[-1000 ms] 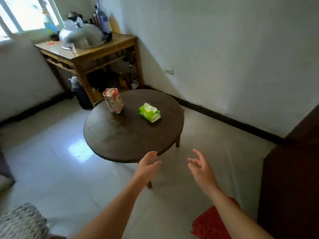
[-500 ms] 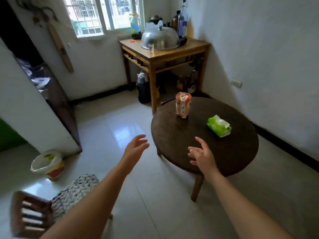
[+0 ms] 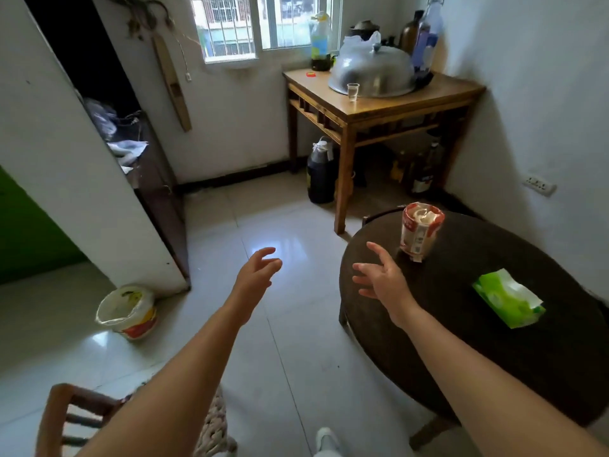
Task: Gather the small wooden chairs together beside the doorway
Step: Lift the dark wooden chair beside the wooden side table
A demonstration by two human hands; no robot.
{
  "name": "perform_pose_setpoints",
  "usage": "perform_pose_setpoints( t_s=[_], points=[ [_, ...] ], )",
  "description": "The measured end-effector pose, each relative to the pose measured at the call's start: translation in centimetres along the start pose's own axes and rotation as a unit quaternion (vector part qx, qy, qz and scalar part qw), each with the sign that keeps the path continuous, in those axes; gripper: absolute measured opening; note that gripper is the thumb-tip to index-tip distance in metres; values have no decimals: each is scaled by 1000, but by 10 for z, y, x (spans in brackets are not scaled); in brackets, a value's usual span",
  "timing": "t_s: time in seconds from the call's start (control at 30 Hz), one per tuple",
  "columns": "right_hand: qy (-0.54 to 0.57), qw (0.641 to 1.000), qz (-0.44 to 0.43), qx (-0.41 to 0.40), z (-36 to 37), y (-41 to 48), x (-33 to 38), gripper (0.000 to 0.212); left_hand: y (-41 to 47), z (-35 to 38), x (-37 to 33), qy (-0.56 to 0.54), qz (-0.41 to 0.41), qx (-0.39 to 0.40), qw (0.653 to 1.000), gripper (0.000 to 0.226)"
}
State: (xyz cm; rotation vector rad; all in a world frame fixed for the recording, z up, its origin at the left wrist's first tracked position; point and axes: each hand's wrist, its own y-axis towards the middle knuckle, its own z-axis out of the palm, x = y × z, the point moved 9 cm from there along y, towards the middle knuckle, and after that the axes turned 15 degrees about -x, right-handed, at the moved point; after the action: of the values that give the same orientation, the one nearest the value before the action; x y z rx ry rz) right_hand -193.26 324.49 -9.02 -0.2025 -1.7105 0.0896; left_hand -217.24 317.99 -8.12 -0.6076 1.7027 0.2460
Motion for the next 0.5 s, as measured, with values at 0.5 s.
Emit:
perform_pose_setpoints(
  t_s=[0.5],
  points=[
    [1, 999, 26, 35, 134, 227, 53, 50, 255, 49, -50, -8, -7, 32, 999, 35]
  ],
)
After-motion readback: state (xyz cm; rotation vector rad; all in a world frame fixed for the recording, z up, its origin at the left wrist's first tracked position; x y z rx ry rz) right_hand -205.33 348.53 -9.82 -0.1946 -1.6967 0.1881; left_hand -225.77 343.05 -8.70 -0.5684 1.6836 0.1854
